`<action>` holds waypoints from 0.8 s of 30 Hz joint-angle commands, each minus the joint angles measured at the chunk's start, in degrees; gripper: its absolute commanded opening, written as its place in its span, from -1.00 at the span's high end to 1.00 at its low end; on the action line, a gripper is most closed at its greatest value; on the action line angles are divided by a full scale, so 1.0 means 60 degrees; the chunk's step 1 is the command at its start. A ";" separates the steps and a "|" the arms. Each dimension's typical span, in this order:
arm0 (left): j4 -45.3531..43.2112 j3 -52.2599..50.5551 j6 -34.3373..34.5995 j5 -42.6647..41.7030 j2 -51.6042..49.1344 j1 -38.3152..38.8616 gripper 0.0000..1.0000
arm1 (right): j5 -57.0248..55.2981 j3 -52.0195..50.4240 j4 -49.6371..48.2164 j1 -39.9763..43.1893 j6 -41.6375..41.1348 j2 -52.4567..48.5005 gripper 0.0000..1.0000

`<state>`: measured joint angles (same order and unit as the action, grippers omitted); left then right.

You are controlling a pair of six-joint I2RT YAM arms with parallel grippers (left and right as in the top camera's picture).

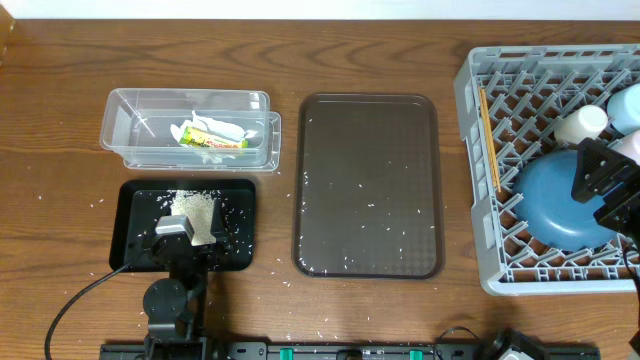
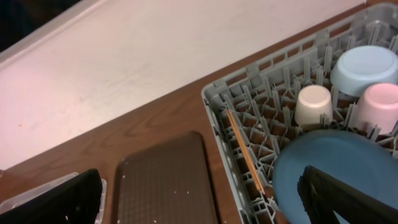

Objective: Sort waste into correct bins and load items into the dishwasher rack

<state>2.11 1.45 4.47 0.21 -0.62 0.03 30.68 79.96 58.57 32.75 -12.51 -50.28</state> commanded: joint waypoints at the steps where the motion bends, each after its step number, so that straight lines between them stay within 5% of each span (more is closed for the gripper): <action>1: 0.0328 -0.0204 -0.0055 0.0149 0.0066 -0.0047 -0.79 | 0.0106 -0.0091 0.0058 -0.0095 0.0098 -0.0062 -0.98; 14: 0.0328 -0.0204 -0.0055 0.0149 0.0066 -0.0047 -0.79 | 0.0106 -0.0091 0.0433 -0.0477 0.0098 -0.0113 -0.99; 24: 0.0328 -0.0204 -0.0055 0.0149 0.0066 -0.0047 -0.79 | -0.2459 -0.0554 0.0386 -0.3311 0.0098 -0.0087 -0.98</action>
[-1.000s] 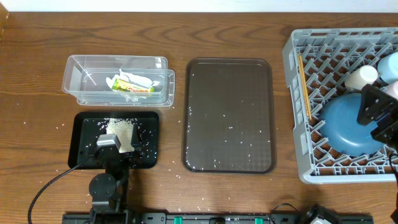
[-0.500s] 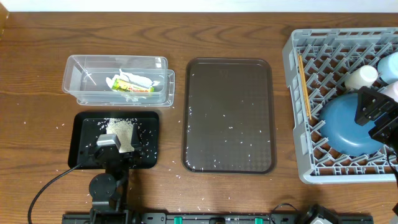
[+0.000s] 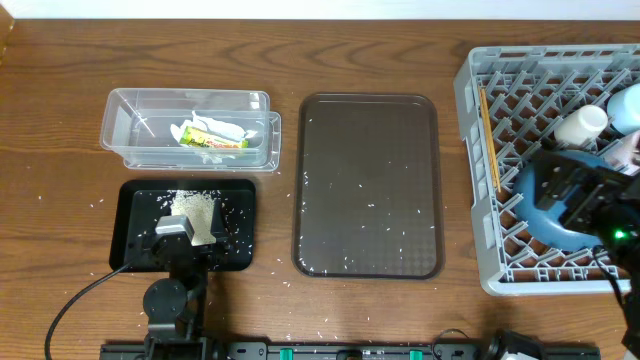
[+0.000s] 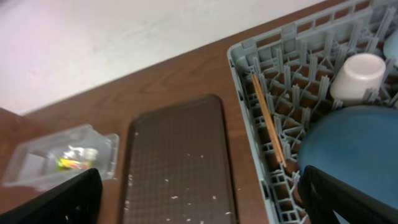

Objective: Sort waste into correct bins and load items into the dishwasher rack

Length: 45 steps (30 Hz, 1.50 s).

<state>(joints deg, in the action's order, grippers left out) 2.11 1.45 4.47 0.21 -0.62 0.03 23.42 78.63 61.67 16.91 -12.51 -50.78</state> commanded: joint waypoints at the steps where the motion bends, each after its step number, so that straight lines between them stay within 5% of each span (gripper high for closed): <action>1: 0.0328 -0.0204 -0.0055 0.0149 0.0066 -0.0047 -0.79 | -0.1665 -0.0583 -0.0423 -0.1060 0.0098 0.0040 -0.98; 7: 0.0328 -0.0204 -0.0055 0.0149 0.0066 -0.0047 -0.79 | -0.2765 -0.3410 -0.3574 -0.2645 0.0102 0.1147 -0.98; 16: 0.0328 -0.0204 -0.0055 0.0149 0.0066 -0.0047 -0.79 | -0.2761 -0.8870 -0.9184 -0.2688 0.0098 0.3829 -0.98; 23: 0.0328 -0.0204 -0.0055 0.0149 0.0066 -0.0047 -0.79 | -0.3064 -1.1887 -1.1901 -0.2699 -0.0372 0.5668 -0.98; 36: 0.0328 -0.0204 -0.0055 0.0149 0.0066 -0.0047 -0.79 | -0.3836 -1.3052 -1.2054 -0.2743 -0.0404 0.7053 -0.98; 45: 0.0328 -0.0204 -0.0055 0.0149 0.0066 -0.0047 -0.79 | -0.4572 -1.3052 -0.9828 -0.3053 -0.0259 0.8357 -0.98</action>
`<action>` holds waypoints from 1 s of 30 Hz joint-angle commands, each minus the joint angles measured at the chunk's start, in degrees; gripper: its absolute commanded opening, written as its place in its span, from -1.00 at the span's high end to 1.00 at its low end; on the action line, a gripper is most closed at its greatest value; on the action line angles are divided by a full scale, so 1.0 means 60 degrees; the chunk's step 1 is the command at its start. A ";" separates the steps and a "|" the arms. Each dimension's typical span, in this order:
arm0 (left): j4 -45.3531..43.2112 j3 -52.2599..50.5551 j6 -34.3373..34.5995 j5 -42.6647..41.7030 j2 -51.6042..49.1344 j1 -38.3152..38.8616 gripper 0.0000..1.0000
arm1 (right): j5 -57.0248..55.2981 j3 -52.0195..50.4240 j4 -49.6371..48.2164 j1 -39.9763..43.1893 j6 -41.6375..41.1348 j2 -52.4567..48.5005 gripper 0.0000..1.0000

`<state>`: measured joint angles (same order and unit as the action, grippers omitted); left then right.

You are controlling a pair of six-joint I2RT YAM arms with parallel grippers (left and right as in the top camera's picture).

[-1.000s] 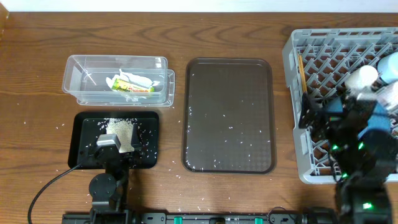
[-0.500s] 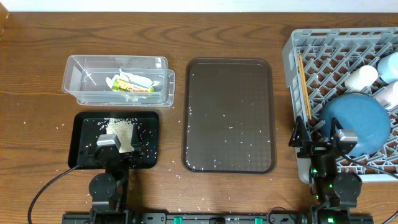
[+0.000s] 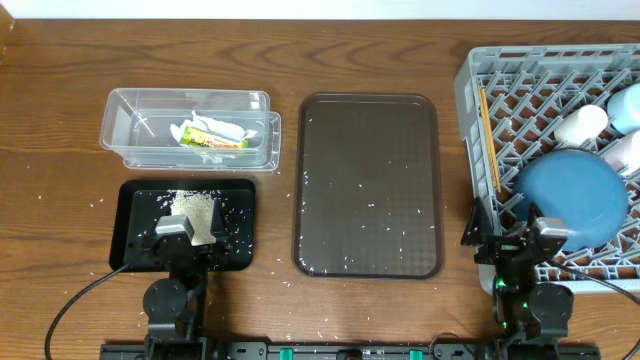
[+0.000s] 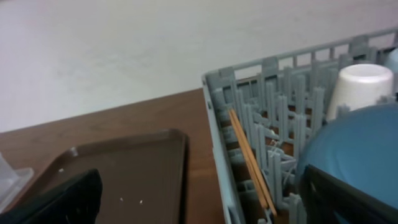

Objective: Sort waste into correct bins and load items into the dishwasher rack

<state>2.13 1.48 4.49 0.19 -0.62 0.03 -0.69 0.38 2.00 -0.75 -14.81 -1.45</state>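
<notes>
The grey dishwasher rack (image 3: 478, 95) at the right holds a blue plate (image 3: 572, 195), a white cup (image 3: 581, 122), a pink cup (image 3: 630, 150), a pale blue bowl (image 3: 628, 103) and wooden chopsticks (image 3: 490, 140). My right gripper (image 3: 505, 242) sits low by the rack's front left corner, open and empty. In the right wrist view the right gripper (image 4: 199, 190) looks past the chopsticks (image 4: 249, 158) and the plate (image 4: 354, 155). My left gripper (image 3: 180, 238) rests at the black tray (image 3: 135, 200) of rice (image 3: 195, 208); its jaws are unclear.
A clear plastic bin (image 3: 130, 120) at the back left holds wrappers (image 3: 210, 133). The brown serving tray (image 3: 368, 185) in the middle carries scattered rice grains. More grains lie on the wooden table (image 3: 60, 150) around the trays.
My right arm has moved from above the blue plate in the rack to the table's front, beside the rack's front left corner. It stays open. The left arm has not moved.
My right gripper was open over the right part of the rack above the blue plate. Then it stood further left and nearer the front, still over the plate. Now it is low at the front edge, empty. Rack, bins and trays are unchanged.
</notes>
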 commanded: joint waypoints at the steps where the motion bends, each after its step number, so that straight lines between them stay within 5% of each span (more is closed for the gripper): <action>1: 0.0324 -0.0208 -0.0058 0.0153 0.0066 -0.0047 -0.79 | -0.0623 -0.0011 0.0237 -0.0113 0.0124 0.0146 -0.98; 30: 0.0324 -0.0208 -0.0058 0.0153 0.0066 -0.0047 -0.79 | -0.0492 -0.0011 0.0331 -0.0127 0.0372 0.0178 -0.99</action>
